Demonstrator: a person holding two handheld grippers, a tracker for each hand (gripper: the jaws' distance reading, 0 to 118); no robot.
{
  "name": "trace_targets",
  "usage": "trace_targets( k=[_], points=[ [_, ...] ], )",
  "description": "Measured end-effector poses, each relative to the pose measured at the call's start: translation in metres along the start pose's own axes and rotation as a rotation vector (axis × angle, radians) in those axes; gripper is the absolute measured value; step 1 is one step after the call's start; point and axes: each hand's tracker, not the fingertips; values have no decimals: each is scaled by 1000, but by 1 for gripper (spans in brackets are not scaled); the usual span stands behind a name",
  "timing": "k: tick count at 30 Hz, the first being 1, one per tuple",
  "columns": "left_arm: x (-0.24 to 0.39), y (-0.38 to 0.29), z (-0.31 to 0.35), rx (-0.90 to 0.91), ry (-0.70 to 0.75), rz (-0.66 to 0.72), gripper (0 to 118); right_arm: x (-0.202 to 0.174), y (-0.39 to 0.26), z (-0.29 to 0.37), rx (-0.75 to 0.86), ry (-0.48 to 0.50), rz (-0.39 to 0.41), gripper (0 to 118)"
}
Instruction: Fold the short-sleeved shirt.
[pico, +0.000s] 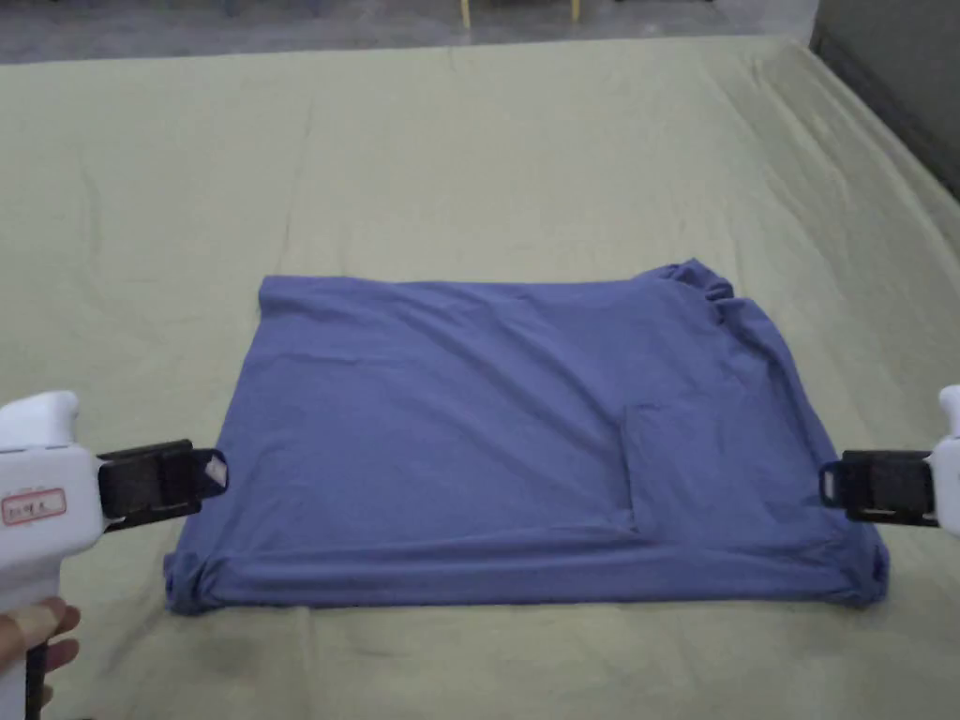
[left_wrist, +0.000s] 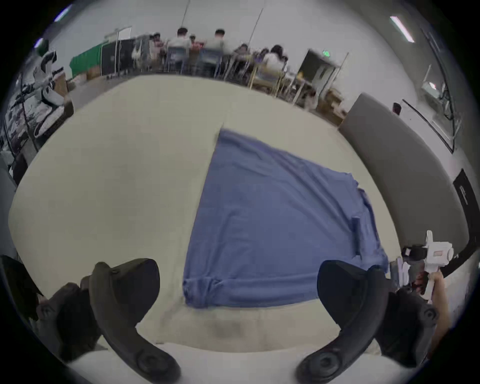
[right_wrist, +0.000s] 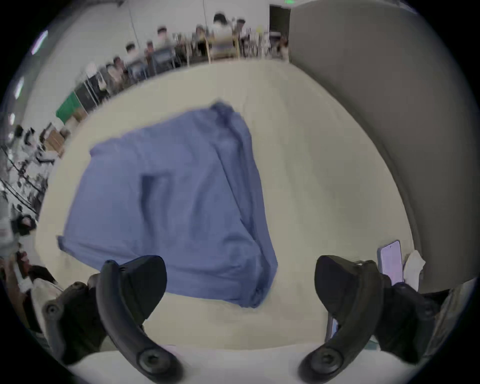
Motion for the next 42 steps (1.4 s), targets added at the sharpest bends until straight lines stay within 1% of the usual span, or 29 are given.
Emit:
trace_targets(
  k=[3, 5, 6, 7, 8, 10, 12, 13, 14, 15, 16, 17, 21, 23, 24, 25, 26, 27, 28, 29, 31, 33, 34, 35, 36, 37, 38, 40, 42],
  points=[
    [9, -8, 3, -33, 18, -1, 118, -11, -3, 31, 75, 115, -105, 118],
    [12, -23, -2, -65, 115, -9, 118, -7, -10, 13, 48, 154, -165, 116],
    [11, -29, -8, -66, 126, 1, 109, -11, -14, 12, 40, 153, -147, 106],
    [9, -36, -13, -65, 122, 34, 42, -17, -19, 10, 47, 139, -127, 53],
    [7, -41, -22, -89, 116, 89, 0, -24, -24, 0, 37, 73, -68, 2],
    [-2, -43, -41, -124, 103, 109, 0, -36, -30, -9, 32, 14, 27, 2],
    [-7, -40, -59, -146, 145, 91, 0, -37, -29, -11, 7, 103, 27, 2],
    [-11, -38, -68, -150, 180, 74, 8, -35, -28, -10, 6, 124, 14, 2],
    [-21, -35, -76, -144, 189, 67, 52, -34, -26, -9, 11, 127, 11, 2],
    [-28, -32, -88, -159, 205, 71, 111, -32, -25, -7, 16, 122, 13, 2],
    [-35, -31, -98, -308, 182, 90, 118, -29, -21, -9, 19, 112, 14, 2],
    [-39, -27, -104, -240, 176, 128, 118, -27, -19, -9, 24, 103, 11, 2],
    [-31, -33, -124, -377, 190, 111, 118, -13, -11, -10, 16, 73, -32, 2],
    [-28, -38, -136, -398, 162, 85, 105, -4, -10, -12, 3, 58, -42, 2],
    [-21, -37, -135, -395, 226, 30, 99, -1, -8, -17, -14, 42, -35, 2],
    [-18, -35, -130, -370, 218, 18, 78, 3, -7, -21, -35, 10, -25, 2],
    [-17, -34, -127, -348, 201, 16, 43, 7, -7, -25, -55, -26, -15, 2],
    [-18, -32, -122, -326, 172, 8, 3, 11, -8, -29, -79, -51, -5, 2],
    [-19, -29, -117, -303, 32, 84, 3, 13, -8, -35, -97, -65, 0, 2],
    [-18, -27, -112, -278, -10, 144, 3, 15, -9, -40, -108, -58, 4, 2],
    [12, -24, -95, -273, 57, 64, 3, 20, -12, -49, -133, -54, 3, 2],
    [19, -24, -89, -261, 61, 62, 3, 24, -14, -59, -155, -17, -28, 2],
    [-1, -20, -95, -282, -6, 147, 3, 27, -16, -63, -175, 11, -73, 10],
    [-6, -18, -94, -280, -27, 175, 3, 29, -16, -67, -187, 7, -94, 42],
    [-11, -17, -93, -272, -38, 205, 3, 30, -20, -76, -226, 2, -117, 97],
    [-15, -16, -93, -274, -22, 207, 3, 32, -27, -77, -252, 13, -137, 117],
    [-15, -18, -95, -273, -9, 204, 3, 30, -25, -81, -219, 14, -133, 111],
    [-20, -20, -96, -274, -29, 242, 3, 45, -29, -98, -274, 11, -191, 114],
    [-22, -23, -97, -273, -31, 264, 3, 55, -34, -110, -300, 63, -253, 114]
  ],
)
